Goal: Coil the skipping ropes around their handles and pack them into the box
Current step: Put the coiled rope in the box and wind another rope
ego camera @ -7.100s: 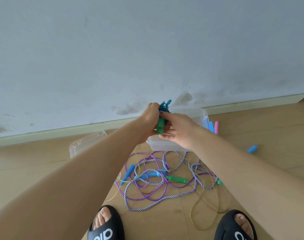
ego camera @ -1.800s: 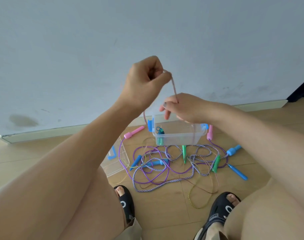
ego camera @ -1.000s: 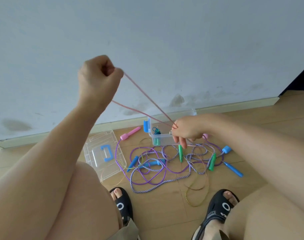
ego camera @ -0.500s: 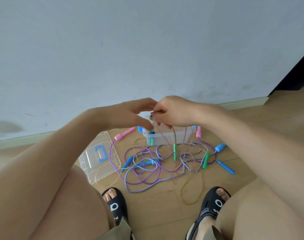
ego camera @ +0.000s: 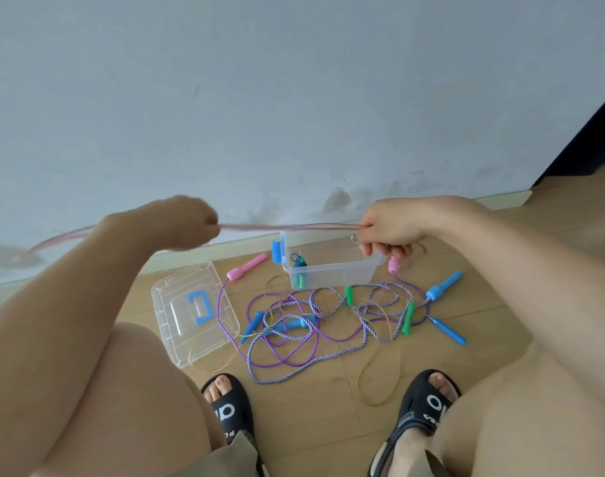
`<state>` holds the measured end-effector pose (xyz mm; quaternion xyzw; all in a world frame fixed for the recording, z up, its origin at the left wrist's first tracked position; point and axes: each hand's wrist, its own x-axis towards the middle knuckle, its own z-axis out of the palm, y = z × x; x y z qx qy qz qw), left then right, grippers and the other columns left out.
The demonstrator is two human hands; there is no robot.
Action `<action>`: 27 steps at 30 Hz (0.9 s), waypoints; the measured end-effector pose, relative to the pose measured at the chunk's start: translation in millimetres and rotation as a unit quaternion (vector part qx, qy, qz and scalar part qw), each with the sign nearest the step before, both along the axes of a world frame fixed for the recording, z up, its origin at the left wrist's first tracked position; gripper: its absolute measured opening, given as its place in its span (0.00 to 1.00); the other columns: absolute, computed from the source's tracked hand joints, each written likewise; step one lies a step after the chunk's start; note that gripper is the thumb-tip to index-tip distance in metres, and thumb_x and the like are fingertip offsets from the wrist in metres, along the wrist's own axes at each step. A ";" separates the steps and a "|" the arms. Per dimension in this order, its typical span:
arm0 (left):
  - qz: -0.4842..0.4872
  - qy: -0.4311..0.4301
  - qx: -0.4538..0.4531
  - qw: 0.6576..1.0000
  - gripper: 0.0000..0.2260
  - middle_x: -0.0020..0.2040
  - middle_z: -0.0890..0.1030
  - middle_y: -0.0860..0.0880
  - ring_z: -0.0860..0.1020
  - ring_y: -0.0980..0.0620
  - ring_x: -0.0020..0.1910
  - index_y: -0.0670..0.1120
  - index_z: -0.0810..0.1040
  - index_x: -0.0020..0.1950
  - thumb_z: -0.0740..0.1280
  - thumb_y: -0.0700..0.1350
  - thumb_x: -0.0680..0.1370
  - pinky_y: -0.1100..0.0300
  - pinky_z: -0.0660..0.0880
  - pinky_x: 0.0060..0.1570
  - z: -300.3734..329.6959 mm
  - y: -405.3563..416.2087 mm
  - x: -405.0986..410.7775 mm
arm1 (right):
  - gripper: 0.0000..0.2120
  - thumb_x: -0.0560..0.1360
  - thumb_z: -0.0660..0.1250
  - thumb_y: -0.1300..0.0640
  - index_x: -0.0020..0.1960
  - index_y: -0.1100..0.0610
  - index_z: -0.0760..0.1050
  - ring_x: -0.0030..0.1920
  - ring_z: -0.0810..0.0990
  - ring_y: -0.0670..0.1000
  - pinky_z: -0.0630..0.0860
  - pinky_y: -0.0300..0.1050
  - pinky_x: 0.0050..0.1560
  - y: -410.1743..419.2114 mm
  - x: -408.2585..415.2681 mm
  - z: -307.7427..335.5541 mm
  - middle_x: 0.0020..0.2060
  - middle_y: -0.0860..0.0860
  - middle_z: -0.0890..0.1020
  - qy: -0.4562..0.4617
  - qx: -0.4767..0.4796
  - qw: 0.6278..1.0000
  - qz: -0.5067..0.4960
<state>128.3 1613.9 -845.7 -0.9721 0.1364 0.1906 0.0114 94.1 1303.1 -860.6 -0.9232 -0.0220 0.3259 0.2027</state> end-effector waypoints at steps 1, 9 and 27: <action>0.017 0.080 0.050 0.995 0.08 0.39 0.83 0.52 0.81 0.51 0.42 0.47 0.79 0.44 0.63 0.47 0.80 0.59 0.73 0.47 -6.7 4.6 0.0 | 0.13 0.80 0.59 0.54 0.45 0.60 0.78 0.28 0.78 0.54 0.78 0.46 0.31 3.9 -1.0 3.4 0.28 0.52 0.75 -0.034 0.011 0.999 0.002; 0.023 0.301 -0.444 0.843 0.23 0.63 0.80 0.51 0.76 0.57 0.65 0.57 0.72 0.69 0.70 0.44 0.75 0.59 0.67 0.66 0.7 -44.6 -22.9 | 0.12 0.80 0.62 0.53 0.42 0.55 0.78 0.23 0.72 0.43 0.70 0.37 0.28 45.9 -14.3 25.8 0.27 0.46 0.76 -0.216 0.135 0.966 0.055; 0.073 0.122 -0.137 0.980 0.08 0.32 0.80 0.51 0.73 0.49 0.29 0.46 0.79 0.43 0.65 0.47 0.78 0.60 0.71 0.32 -8.6 1.9 -1.5 | 0.14 0.80 0.63 0.49 0.42 0.56 0.80 0.23 0.69 0.46 0.69 0.36 0.24 1.9 -0.2 19.9 0.30 0.48 0.78 -0.143 0.072 0.987 0.023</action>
